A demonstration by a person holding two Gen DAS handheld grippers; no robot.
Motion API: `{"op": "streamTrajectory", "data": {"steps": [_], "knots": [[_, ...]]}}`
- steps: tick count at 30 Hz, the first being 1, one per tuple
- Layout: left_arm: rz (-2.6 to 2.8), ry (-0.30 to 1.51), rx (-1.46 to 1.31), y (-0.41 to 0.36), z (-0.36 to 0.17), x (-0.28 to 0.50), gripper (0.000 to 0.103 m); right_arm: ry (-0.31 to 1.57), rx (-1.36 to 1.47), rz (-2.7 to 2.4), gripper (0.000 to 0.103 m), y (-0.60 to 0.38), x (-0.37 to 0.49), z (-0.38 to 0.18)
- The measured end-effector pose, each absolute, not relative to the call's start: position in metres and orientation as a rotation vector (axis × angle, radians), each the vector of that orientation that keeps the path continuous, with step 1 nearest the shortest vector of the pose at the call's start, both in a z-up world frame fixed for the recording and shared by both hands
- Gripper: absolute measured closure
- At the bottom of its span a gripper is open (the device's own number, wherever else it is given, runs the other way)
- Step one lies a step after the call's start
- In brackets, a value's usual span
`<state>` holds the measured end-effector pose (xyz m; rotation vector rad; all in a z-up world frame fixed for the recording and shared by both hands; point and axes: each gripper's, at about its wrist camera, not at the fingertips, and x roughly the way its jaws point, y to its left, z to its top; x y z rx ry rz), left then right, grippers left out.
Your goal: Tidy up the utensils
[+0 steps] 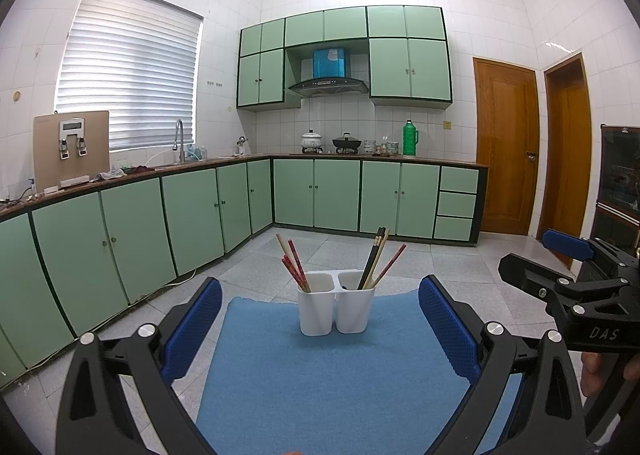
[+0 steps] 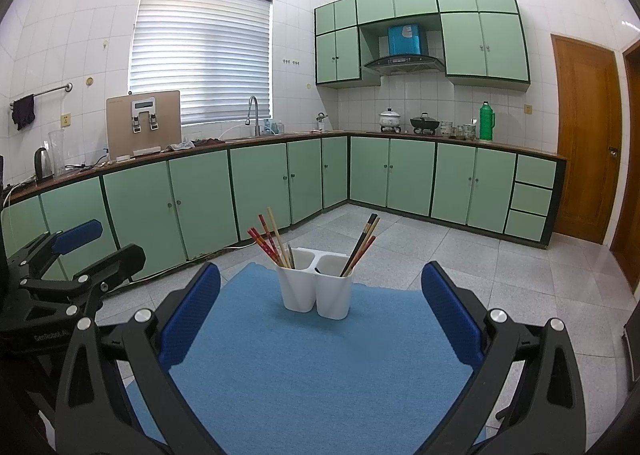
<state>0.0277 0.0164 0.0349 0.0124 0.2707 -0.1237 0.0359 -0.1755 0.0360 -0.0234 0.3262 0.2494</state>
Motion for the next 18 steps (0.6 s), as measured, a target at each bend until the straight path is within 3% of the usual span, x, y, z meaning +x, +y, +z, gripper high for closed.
{"op": "streamTrajectory", "data": {"steps": [18], "knots": [[-0.129,0.274,0.008,0.0166,0.0374,0.0289,0.006,0.331,-0.022,0.245,0.005,-0.1784,0.0361,0.0370]]}}
